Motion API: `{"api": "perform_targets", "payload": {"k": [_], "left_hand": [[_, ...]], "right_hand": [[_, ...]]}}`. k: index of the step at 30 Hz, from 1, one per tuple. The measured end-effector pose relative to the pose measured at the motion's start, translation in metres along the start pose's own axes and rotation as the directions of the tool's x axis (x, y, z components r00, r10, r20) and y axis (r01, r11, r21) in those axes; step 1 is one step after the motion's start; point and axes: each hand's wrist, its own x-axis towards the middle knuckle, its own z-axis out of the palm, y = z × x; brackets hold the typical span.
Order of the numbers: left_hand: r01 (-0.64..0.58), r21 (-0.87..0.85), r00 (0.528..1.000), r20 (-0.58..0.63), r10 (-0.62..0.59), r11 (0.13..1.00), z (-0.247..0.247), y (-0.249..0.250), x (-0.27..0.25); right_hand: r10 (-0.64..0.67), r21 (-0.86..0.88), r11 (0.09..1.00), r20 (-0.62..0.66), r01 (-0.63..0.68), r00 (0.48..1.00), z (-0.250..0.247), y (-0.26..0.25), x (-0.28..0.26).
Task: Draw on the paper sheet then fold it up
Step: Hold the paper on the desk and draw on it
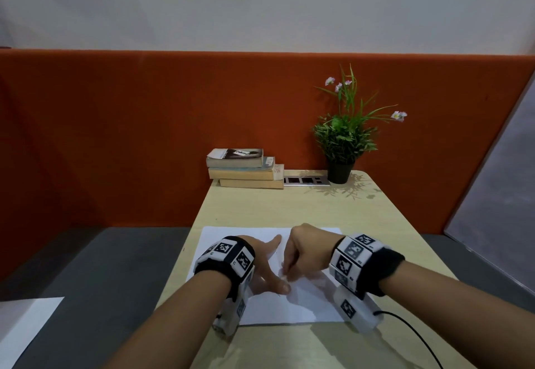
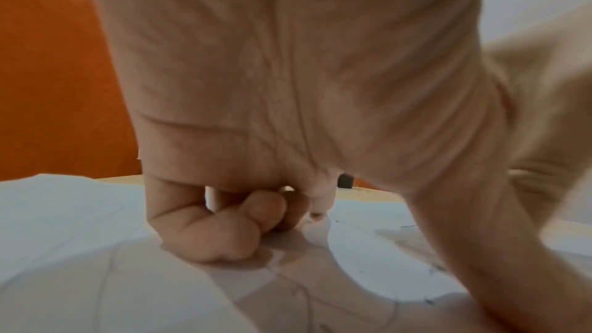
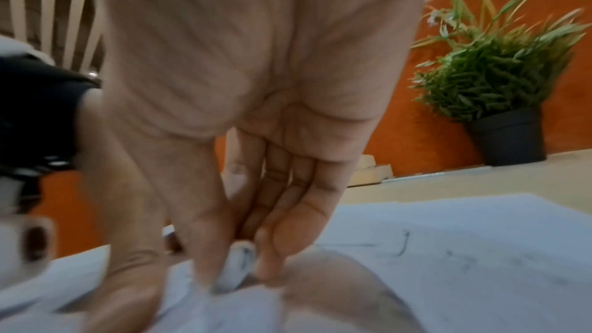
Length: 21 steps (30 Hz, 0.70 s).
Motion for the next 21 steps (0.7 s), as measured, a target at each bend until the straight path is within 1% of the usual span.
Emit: {"api": "perform_targets", "payload": {"k": [3,4,6,8,12,14,16,19,21], "left_hand": [[-0.014,-0.020,1.000,0.004,0.014,1.000,-0.002,-0.001,-0.001],[-0.018,-0.026,1.000,0.004,0.018,1.000,-0.002,-0.001,-0.001],[-0.026,-0.024,1.000,0.008,0.026,0.999,-0.002,-0.001,-0.001],[-0.027,-0.021,1.000,0.009,0.027,0.999,-0.002,-0.002,-0.001],[-0.031,-0.001,0.999,-0.014,0.031,1.000,0.001,-0.002,-0.001],[-0.032,0.010,0.999,-0.030,0.032,0.999,0.002,-0.002,0.000],[-0.036,0.008,0.999,-0.026,0.036,0.999,0.002,-0.003,0.000],[-0.041,-0.015,0.999,-0.001,0.041,0.999,-0.001,-0.004,-0.001],[-0.050,-0.020,0.999,0.002,0.050,0.999,-0.002,-0.004,-0.002]], "right_hand": [[0.074,-0.023,0.997,-0.156,-0.079,0.985,-0.007,0.004,0.013],[0.094,-0.019,0.995,-0.190,-0.100,0.977,-0.008,0.004,0.016],[0.105,-0.027,0.993,-0.216,-0.113,0.971,-0.006,0.004,0.019],[0.097,-0.017,0.995,-0.184,-0.102,0.978,-0.002,0.003,0.014],[0.032,0.026,0.999,0.001,-0.032,0.999,0.001,0.006,-0.009],[0.009,0.010,1.000,0.035,-0.010,0.999,-0.003,0.007,-0.012],[0.019,-0.018,1.000,-0.017,-0.019,1.000,-0.007,0.009,-0.006],[0.087,-0.017,0.996,-0.169,-0.091,0.982,-0.010,0.006,0.006],[0.108,-0.015,0.993,-0.211,-0.113,0.972,-0.008,0.005,0.008]]}}
